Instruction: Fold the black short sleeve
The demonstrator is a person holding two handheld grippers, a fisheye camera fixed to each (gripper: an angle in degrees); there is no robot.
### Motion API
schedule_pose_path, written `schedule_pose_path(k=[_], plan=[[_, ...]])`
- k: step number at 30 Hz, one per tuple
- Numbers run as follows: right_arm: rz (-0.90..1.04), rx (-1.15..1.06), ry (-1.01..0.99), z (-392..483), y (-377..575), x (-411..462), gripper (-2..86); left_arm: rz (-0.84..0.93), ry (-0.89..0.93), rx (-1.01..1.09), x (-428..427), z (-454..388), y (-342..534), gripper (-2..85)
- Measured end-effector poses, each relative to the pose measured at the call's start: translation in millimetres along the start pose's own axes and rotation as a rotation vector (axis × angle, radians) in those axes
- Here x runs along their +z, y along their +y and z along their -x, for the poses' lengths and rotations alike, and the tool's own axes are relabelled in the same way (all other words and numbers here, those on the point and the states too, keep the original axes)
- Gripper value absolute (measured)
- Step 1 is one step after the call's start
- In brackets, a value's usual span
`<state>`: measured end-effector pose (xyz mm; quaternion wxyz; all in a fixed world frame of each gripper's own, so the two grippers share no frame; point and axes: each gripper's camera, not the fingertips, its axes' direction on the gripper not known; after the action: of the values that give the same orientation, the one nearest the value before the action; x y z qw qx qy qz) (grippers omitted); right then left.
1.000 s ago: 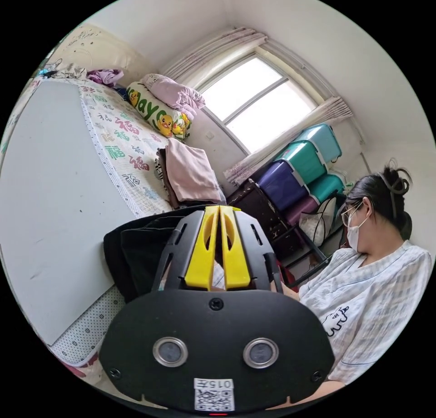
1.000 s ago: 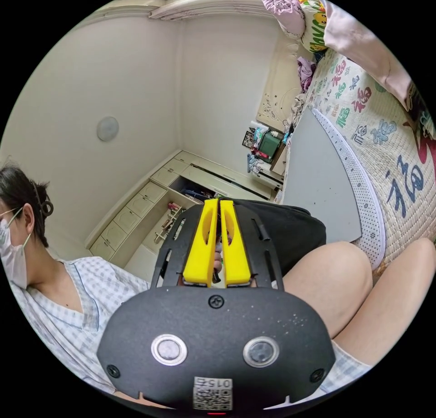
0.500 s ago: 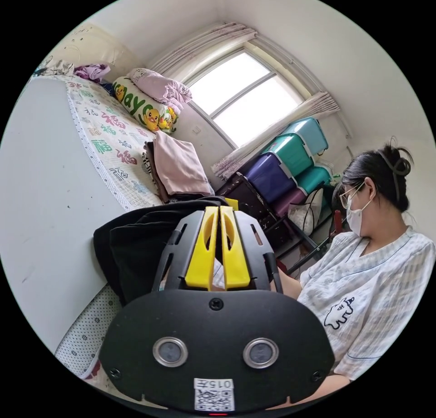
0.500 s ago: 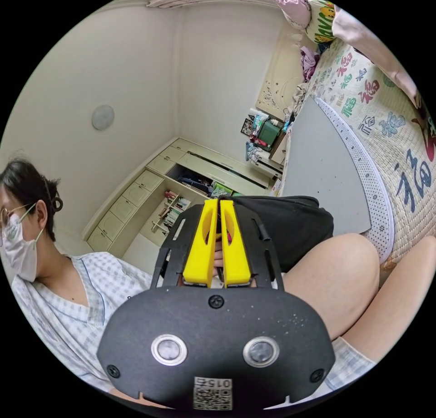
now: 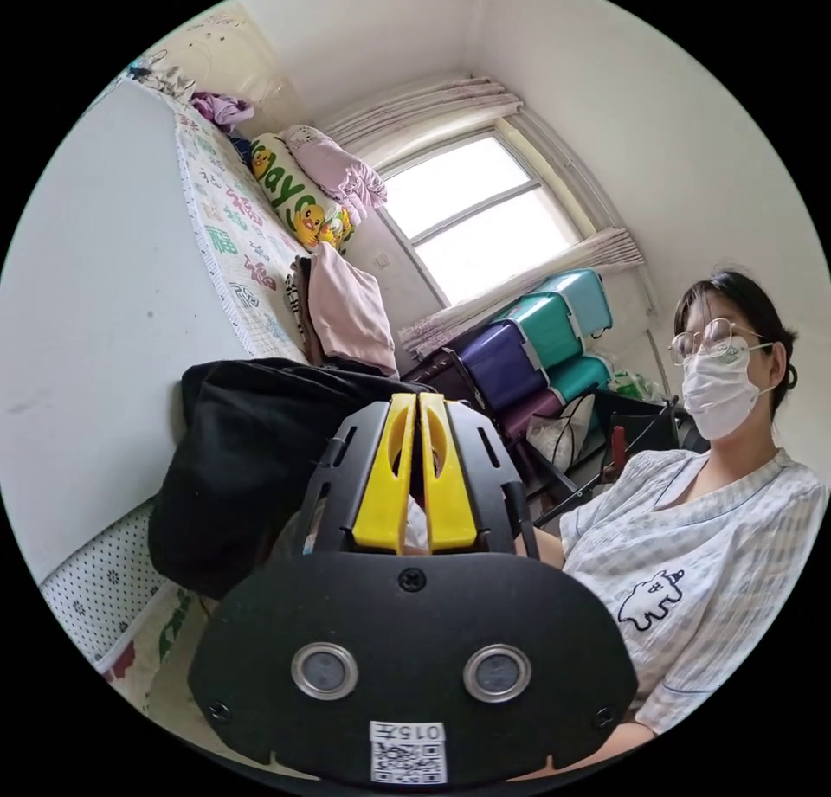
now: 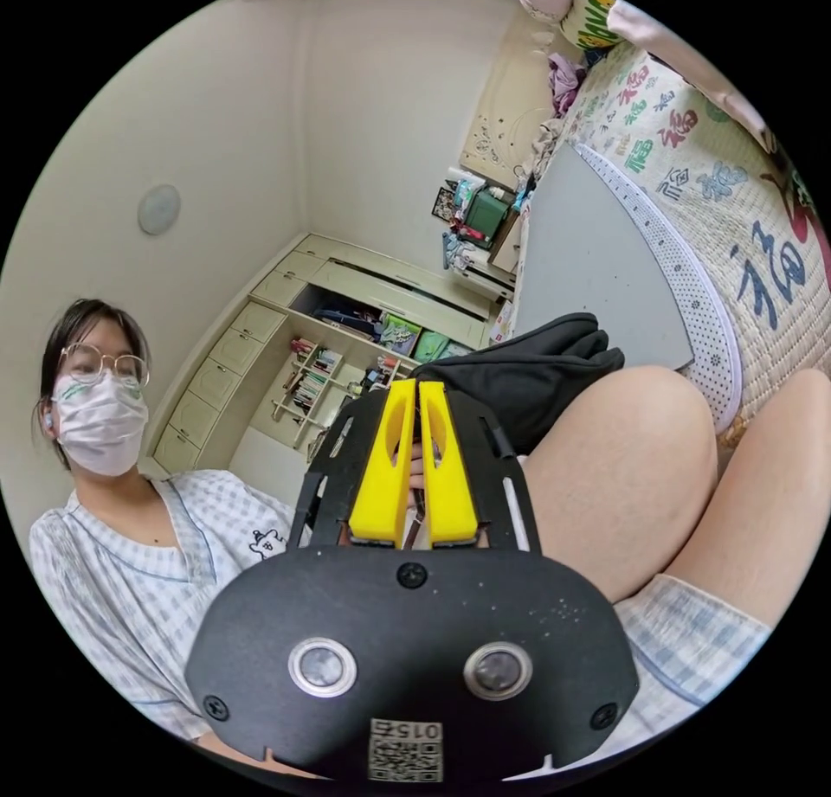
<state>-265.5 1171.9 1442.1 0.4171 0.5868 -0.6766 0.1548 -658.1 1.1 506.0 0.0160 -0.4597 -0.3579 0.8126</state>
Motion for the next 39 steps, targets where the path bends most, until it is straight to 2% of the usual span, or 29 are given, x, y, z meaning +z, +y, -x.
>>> schedule_pose_path(k=[9, 15, 18, 22, 25, 27, 28, 30, 34, 36, 39], plan=[[0.021, 0.015, 0.014, 16, 17, 3, -0.1, -0.042, 0.023, -0.017, -11, 31, 39, -0.7], [-0.028, -0.014, 0.049, 35, 29, -2, -0.2, -0.149, 0.038, -0.012, -46, 38, 59, -0.8], [-0.054, -0.031, 0.046, 47, 24, -4, -0.2, -0.304, 0.097, -0.014, -82, 44, 67, -0.8], [-0.134, -0.092, 0.064, 74, -18, -20, -0.3, -0.549, 0.06, 0.009, -160, 41, 59, -0.9], [-0.116, -0.192, 0.214, 102, -78, -23, -0.3, -0.687, -0.041, 0.019, -224, 30, 26, -0.9], [-0.177, -0.235, 0.183, 117, -122, -29, -0.3, -0.711, -0.161, 0.032, -257, 19, -8, -0.9], [-0.207, -0.251, 0.144, 127, -157, -31, -0.3, -0.72, -0.215, 0.053, -276, 10, -37, -0.9], [-0.199, -0.305, 0.189, 157, -218, -22, -0.3, -0.686, -0.267, 0.084, -297, -9, -90, -0.9], [-0.175, -0.577, 0.326, 285, -336, 32, -0.4, -0.733, -0.45, 0.272, -310, -122, -187, -0.9], [-0.203, -0.67, 0.418, 339, -360, 54, -0.4, -0.826, -0.49, 0.404, -314, -177, -198, -0.9], [-0.23, -0.772, 0.307, 395, -369, 65, -0.3, -0.911, -0.502, 0.514, -329, -239, -191, -0.9]])
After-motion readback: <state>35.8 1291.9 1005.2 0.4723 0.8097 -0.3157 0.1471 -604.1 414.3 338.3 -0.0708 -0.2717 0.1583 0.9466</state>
